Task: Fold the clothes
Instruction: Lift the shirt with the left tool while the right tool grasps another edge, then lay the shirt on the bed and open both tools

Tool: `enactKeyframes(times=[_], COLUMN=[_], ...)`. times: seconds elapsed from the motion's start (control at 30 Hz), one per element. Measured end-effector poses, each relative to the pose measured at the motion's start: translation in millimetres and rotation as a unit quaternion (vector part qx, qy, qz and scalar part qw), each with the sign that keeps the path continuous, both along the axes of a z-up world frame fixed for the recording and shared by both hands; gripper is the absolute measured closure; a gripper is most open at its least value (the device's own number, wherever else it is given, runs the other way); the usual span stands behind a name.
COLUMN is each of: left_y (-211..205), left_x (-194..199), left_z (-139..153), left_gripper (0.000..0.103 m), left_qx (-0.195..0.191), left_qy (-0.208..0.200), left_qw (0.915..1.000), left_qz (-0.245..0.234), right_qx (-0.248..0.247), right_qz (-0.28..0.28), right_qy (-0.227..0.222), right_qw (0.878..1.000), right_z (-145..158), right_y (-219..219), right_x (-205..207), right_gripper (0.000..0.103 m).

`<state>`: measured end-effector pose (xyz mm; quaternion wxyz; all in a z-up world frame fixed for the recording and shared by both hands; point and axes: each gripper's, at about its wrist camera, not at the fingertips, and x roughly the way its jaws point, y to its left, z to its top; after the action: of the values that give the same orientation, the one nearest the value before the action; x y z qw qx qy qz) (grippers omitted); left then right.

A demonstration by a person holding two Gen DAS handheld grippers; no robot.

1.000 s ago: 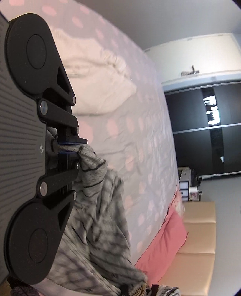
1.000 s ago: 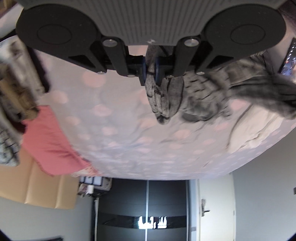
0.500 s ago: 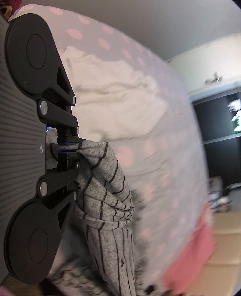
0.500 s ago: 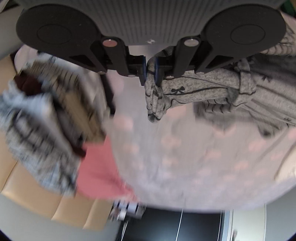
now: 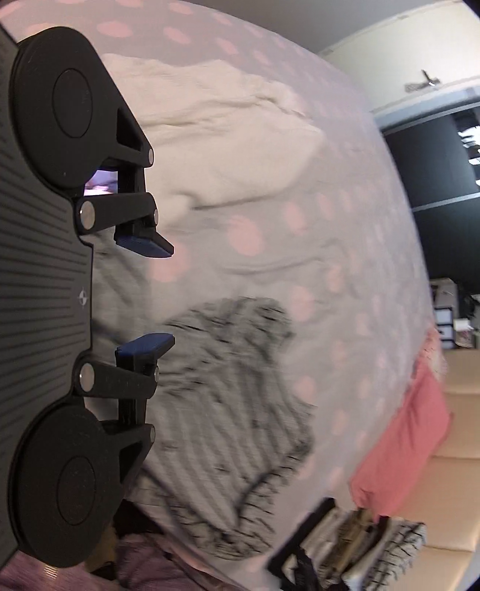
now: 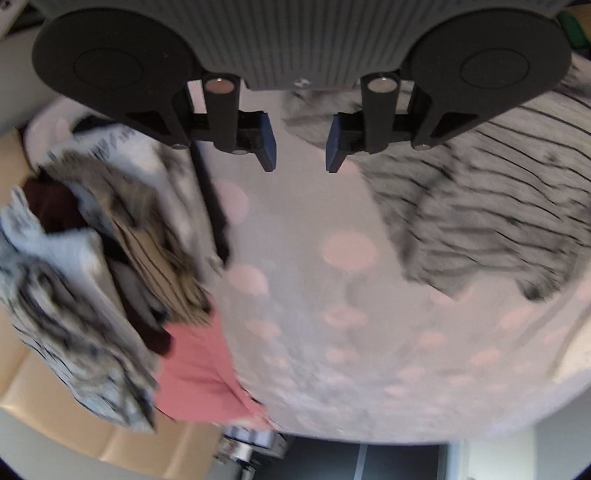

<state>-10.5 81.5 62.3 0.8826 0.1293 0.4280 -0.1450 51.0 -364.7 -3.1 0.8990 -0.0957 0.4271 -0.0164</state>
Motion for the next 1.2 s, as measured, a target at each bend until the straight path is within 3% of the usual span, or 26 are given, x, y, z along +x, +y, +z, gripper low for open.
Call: enactKeyframes(times=[0.13,0.27,0.37,0.5,0.67,0.7,0.73,0.77,0.8,0.9,1.2], left_y=[-28.4,-60.0,-79.6,-94.2,-91.8,-89.4,-86.6,-82.7,-79.0,-65.4,-5.0], left_x=[40.9,78.0,101.3,126.1,141.9,143.8,144.5,144.4,143.0,140.8,165.0], left_z=[-2.2,-29.8,-58.6,-100.0,-137.2,-141.2,-144.6,-147.5,-148.3,-146.5,-132.4], left_gripper=[0.060,0.057,0.057,0.057,0.057,0.061,0.066,0.079,0.085,0.097,0.100], left_qx=[-0.017,-0.032,-0.040,-0.011,0.028,0.027,0.021,0.017,0.017,0.011,0.007], left_qy=[-0.001,0.020,0.030,0.049,0.072,0.077,0.083,0.089,0.089,0.084,0.064], left_qw=[0.9996,0.9987,0.9981,0.9985,0.9970,0.9967,0.9963,0.9959,0.9959,0.9964,0.9922], left_qz=[-0.020,-0.034,-0.036,-0.020,-0.001,0.001,-0.002,-0.002,-0.003,0.006,0.107], right_qx=[0.029,0.043,0.050,0.052,0.033,0.025,0.017,0.010,0.007,0.009,-0.002], right_qz=[0.052,0.087,0.103,0.126,0.135,0.137,0.141,0.145,0.148,0.137,0.018], right_qy=[0.003,0.014,0.023,0.034,0.056,0.060,0.066,0.073,0.080,0.082,0.065], right_qw=[0.998,0.995,0.993,0.990,0.989,0.988,0.988,0.987,0.986,0.987,0.998], right_z=[-2.8,-12.8,-22.4,-42.4,-70.9,-75.6,-80.1,-83.9,-86.3,-87.7,-83.5], right_y=[25.1,48.7,63.7,85.4,100.2,101.3,101.8,101.1,99.3,90.3,33.1], right_x=[18.8,40.4,55.9,74.2,90.6,92.6,94.2,95.4,95.6,96.5,110.2], right_gripper=[0.065,0.061,0.052,0.045,0.044,0.047,0.059,0.073,0.091,0.097,0.097])
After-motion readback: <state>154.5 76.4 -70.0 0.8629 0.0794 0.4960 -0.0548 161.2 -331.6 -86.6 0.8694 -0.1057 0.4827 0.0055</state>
